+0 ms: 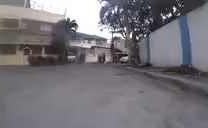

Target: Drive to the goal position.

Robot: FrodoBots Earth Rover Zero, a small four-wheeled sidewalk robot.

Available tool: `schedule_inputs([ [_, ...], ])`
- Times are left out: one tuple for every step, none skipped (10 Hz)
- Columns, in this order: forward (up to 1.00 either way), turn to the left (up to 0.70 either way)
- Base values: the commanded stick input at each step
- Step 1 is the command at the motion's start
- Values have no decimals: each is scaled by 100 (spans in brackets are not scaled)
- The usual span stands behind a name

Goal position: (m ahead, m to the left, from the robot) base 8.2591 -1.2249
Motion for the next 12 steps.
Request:
schedule_inputs([
  [100,0],
  [100,0],
  [100,0],
  [100,0],
  [100,0],
  [100,0],
  [100,0],
  [100,0],
  [100,0],
  [100,0],
  [100,0],
  [100,-11],
])
